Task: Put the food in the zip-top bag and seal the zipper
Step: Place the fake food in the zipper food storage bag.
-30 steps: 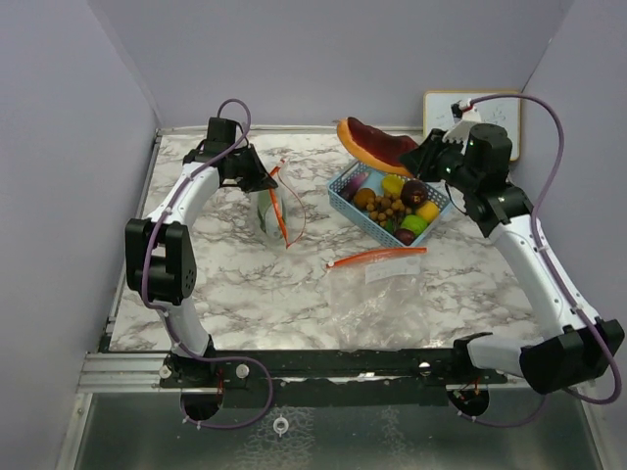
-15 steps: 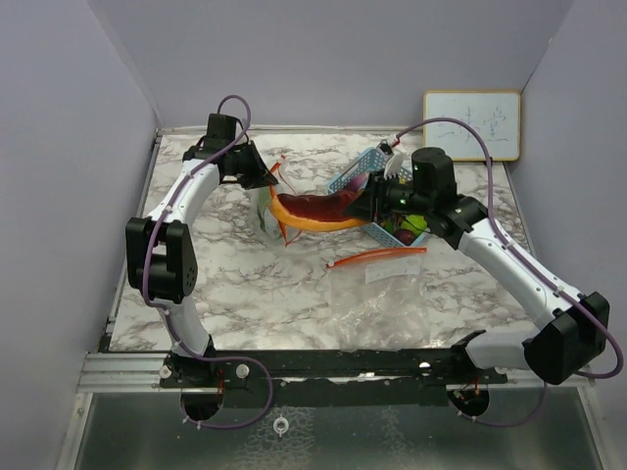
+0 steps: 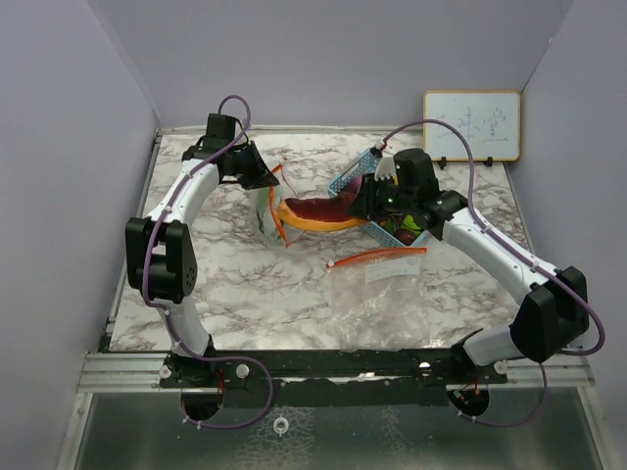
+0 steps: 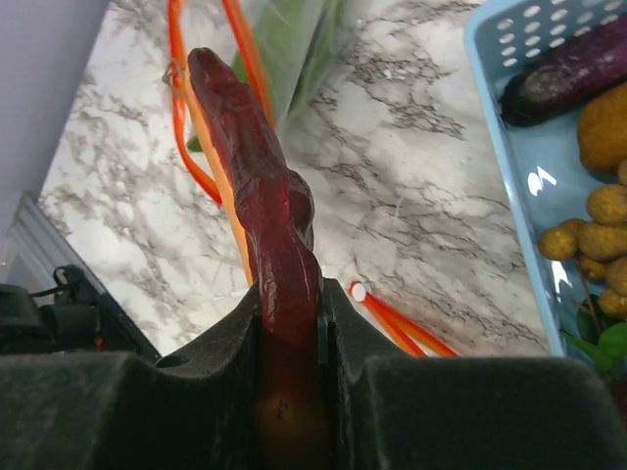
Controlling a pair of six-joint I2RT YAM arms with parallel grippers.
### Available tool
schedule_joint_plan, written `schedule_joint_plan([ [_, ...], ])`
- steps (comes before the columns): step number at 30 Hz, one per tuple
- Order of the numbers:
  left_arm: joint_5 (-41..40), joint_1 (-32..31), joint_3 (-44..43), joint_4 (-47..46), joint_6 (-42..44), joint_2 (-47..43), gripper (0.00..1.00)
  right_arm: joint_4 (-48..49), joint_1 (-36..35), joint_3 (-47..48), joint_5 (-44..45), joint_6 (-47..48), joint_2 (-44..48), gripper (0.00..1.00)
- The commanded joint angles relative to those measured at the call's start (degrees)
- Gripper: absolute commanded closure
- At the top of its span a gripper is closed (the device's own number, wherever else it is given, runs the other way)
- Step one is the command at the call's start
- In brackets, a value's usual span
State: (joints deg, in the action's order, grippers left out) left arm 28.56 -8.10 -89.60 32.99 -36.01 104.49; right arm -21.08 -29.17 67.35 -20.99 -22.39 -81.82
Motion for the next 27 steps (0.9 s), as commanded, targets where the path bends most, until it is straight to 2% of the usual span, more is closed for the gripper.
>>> schedule_joint_plan([
  [1, 2.7, 0.1, -2.9, 0.7, 0.3, -1.8, 1.00, -1.5, -2.3, 3.6, 9.7, 2.9, -0.6, 0.98],
  [10, 2.9, 0.1, -2.6, 0.8, -1.1, -3.4, 1.00, 2.4, -3.0, 5.3, 14.5, 1.2, -1.6, 0.98],
  [16, 7.4, -0.2, 4.2, -10.7, -12.8, -6.4, 1.00, 13.8, -11.4, 6.3, 22.5, -1.6, -5.5, 0.98],
  [20, 9.9, -0.3, 5.0, -15.0, -18.5, -7.0, 1.00, 19.9, -16.9, 7.6, 29.4, -1.3, -10.1, 0.98],
  [27, 14.4, -0.5, 8.2, -23.3, -29.3, -9.1, 1.00, 31.5, -19.3, 9.5, 42.4, 1.2, -17.2, 0.98],
])
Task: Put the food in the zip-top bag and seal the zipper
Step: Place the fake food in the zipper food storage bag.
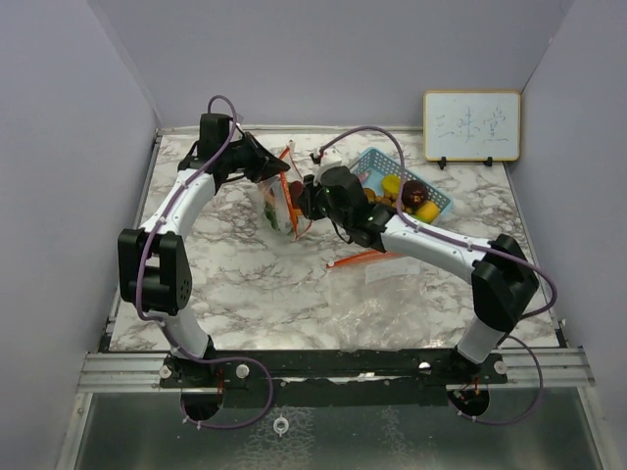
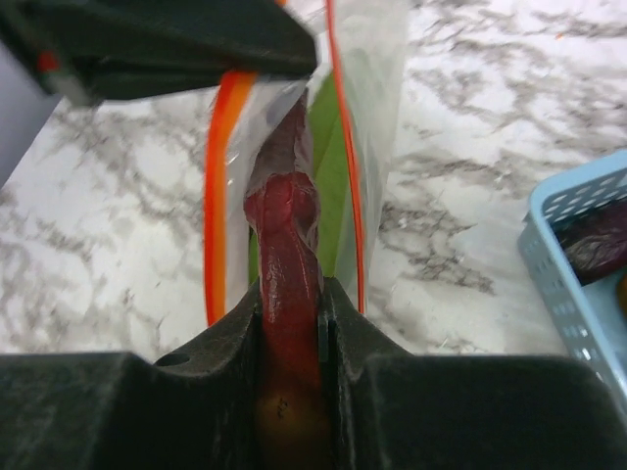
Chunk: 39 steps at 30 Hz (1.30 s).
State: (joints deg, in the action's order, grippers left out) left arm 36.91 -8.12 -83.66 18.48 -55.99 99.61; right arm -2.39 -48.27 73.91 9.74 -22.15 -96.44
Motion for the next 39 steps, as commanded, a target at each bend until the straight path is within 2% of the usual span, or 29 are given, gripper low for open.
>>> schedule_joint_plan([
  [1, 6.9, -0.7, 3.1, -10.5, -11.2, -4.5, 1.00, 13.5, -0.2, 4.3, 14.3, 1.3, -4.3, 0.98],
  [6, 9.1, -1.0, 5.8, -14.8, -15.6, -5.6, 1.00, 15.2, -0.2, 12.7, 25.1, 5.0, -13.5, 0.98],
  [10, 10.1, -0.9, 8.7, -17.1, -17.6, -5.6, 1.00, 17.6, -0.3, 17.1, 25.8, 6.2, -18.2, 0.98],
  [12, 10.5, -0.9, 8.8, -18.0, -18.3, -5.2, 1.00, 14.9, -0.5, 18.6, 24.7, 5.6, -19.3, 0.95],
  [17, 10.4, -0.8, 7.7, -17.9, -17.7, -4.1, 1.00, 8.0, -0.6, 13.0, 21.6, 3.5, -14.1, 0.54],
  [20, 9.9, -0.4, 6.9, -16.1, -15.9, -3.5, 1.00, 6.3, -0.5, 7.5, 19.3, 4.4, -8.4, 0.35],
  [21, 9.8, -0.2, 6.9, -15.8, -15.7, -3.2, 1.00, 5.1, -0.5, 6.6, 18.1, 4.6, -6.8, 0.33],
  [26, 9.6, 0.0, 6.9, -15.3, -15.4, -2.8, 1.00, 3.3, -0.5, 1.9, 12.2, 3.8, 1.0, 0.28],
  [32, 9.2, 0.0, 7.7, -13.9, -14.2, -2.8, 1.00, -1.7, -0.2, 1.3, 17.4, 2.1, 8.7, 0.28],
  [35, 9.2, 0.0, 8.1, -13.8, -13.9, -3.2, 1.00, -10.9, 3.1, 4.9, 19.9, -0.3, 9.1, 0.29],
  [39, 8.4, 0.1, 5.6, -11.0, -10.3, -3.2, 1.00, -23.8, 12.1, 11.4, 15.0, -2.9, 4.8, 0.32],
])
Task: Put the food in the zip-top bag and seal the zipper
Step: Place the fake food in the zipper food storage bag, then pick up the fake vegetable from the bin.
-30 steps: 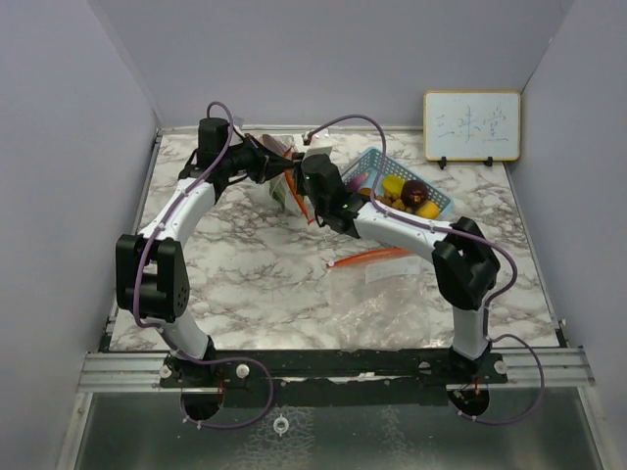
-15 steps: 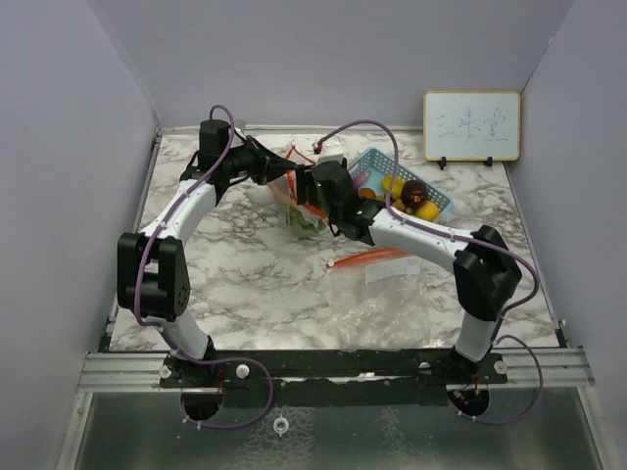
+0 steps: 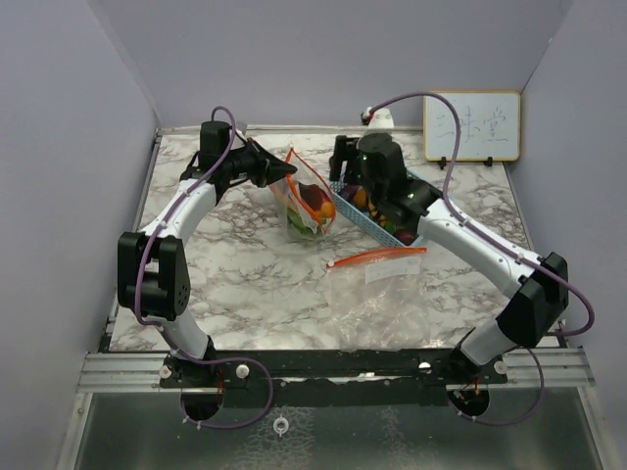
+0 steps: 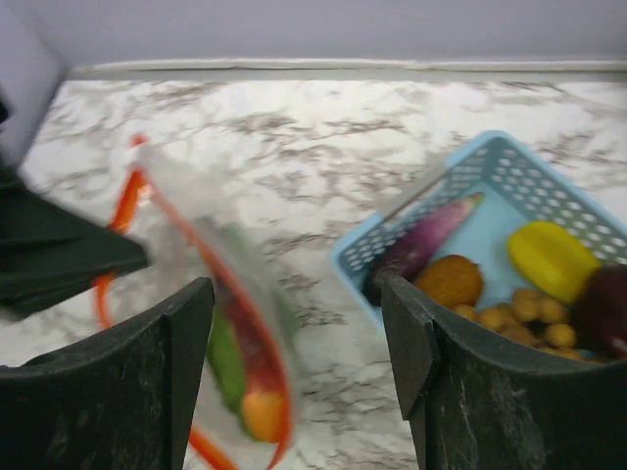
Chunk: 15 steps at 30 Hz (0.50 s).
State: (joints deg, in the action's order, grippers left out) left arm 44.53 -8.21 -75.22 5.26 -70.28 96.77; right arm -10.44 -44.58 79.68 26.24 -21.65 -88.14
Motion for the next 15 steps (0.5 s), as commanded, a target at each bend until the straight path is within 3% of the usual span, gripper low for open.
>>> schedule_joint_plan([
  [1, 0.8, 0.3, -4.0, 2.9, 4.8, -0.2, 1.00, -17.0, 10.0, 6.3, -3.1, -2.4, -4.8, 0.32],
  [7, 1.9, 0.4, -4.1, 2.7, 6.4, 0.1, 1.00, -26.5, 15.7, 15.9, -8.2, -3.0, -17.0, 0.33],
  [15, 2.2, 0.5, -6.5, 6.3, 14.3, 2.2, 1.00, -26.8, 16.8, 27.1, -11.1, -10.0, -32.7, 0.34],
])
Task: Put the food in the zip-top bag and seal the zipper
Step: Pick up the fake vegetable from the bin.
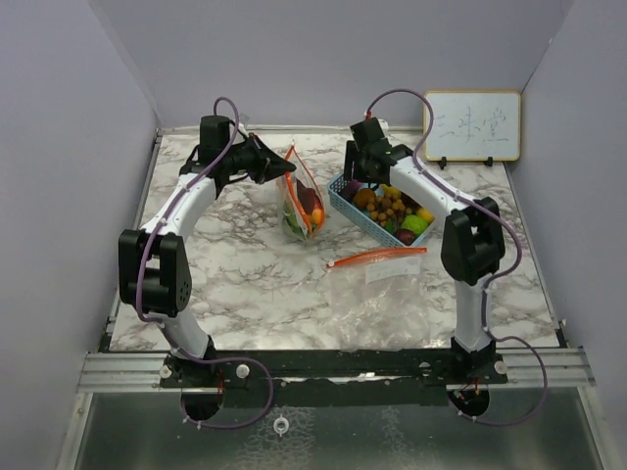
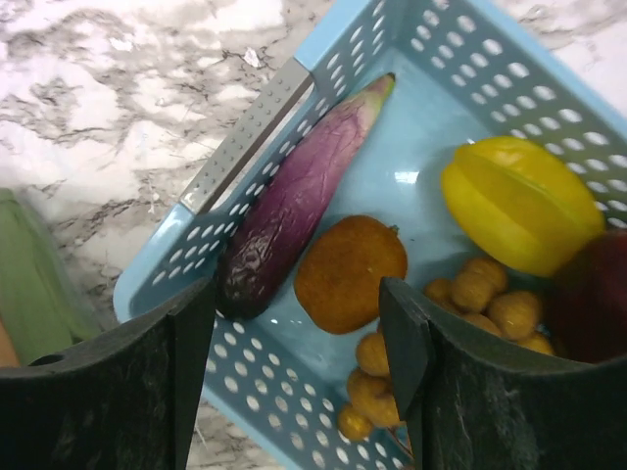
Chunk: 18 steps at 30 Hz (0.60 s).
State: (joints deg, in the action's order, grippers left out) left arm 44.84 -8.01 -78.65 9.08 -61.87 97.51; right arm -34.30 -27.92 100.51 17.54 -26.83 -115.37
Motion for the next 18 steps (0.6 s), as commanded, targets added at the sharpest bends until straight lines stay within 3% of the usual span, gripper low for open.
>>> schedule_joint_plan([
  [1, 2.0, 0.3, -3.3, 3.1, 6.7, 1.7, 1.00, -2.9, 0.2, 7.3, -2.0, -5.5, -7.0, 0.34],
  [11, 3.9, 0.3, -3.4, 3.1, 9.3, 3.0, 1.00, -4.3, 2.2, 13.7, -0.3, -7.5, -17.0, 0.35],
  [18, 4.5, 0.5, -3.6, 2.8, 9.4, 4.0, 1.00, -0.8, 2.8, 11.7, -1.6, -6.9, -20.4, 0.36],
])
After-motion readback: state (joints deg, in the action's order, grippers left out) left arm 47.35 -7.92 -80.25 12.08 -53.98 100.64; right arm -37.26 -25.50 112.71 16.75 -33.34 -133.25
